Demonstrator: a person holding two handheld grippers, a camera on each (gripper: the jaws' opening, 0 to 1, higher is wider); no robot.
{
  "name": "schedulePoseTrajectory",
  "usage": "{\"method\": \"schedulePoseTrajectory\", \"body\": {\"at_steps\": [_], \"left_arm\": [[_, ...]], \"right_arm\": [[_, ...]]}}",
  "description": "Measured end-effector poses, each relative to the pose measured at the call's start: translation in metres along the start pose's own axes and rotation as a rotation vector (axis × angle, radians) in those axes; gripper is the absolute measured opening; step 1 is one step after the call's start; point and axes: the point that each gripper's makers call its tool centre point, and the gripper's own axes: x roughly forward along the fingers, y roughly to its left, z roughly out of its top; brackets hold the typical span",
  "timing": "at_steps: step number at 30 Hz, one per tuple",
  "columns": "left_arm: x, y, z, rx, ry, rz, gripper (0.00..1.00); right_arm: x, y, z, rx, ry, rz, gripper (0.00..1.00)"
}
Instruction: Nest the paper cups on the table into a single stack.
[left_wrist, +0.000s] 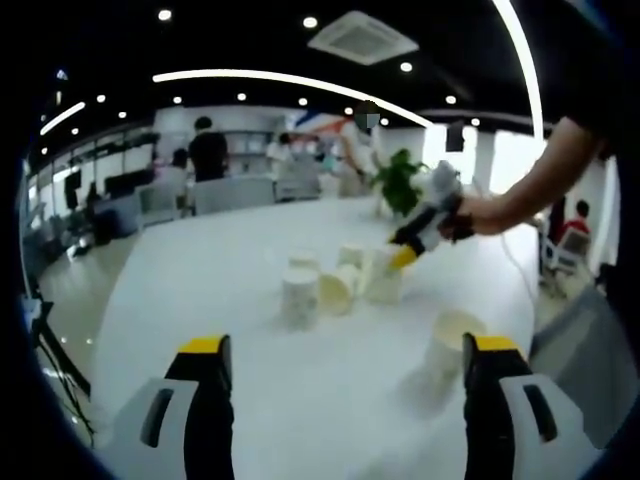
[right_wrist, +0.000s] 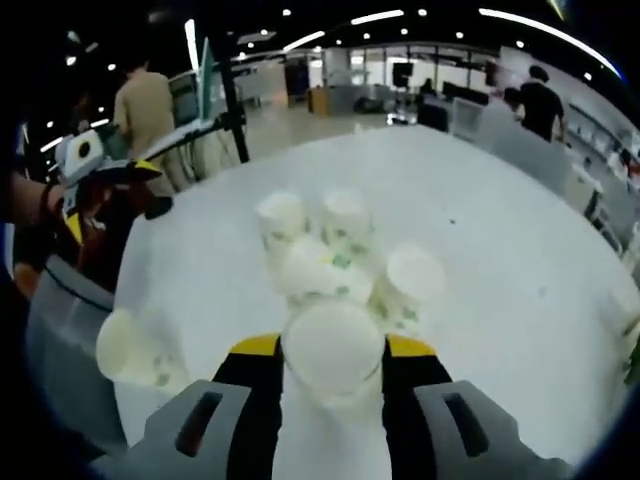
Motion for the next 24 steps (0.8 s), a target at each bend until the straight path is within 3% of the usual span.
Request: {"method": "schedulePoseTrajectory", "body": {"at_steps": [10, 24], "left_arm": [[0.001, -0.004, 0.008, 0.007, -0.014, -0.013, 0.96], [-0.003, -0.008, 0.018, 0.009, -0.032, -0.013, 0.95]], "right_arm": [[-0.014, 0.011, 0.015, -0.015, -0.035, 0.014, 0.35], [-0.043, 0.035, 0.043, -0.108, -0.09, 0.031, 0.35]]}}
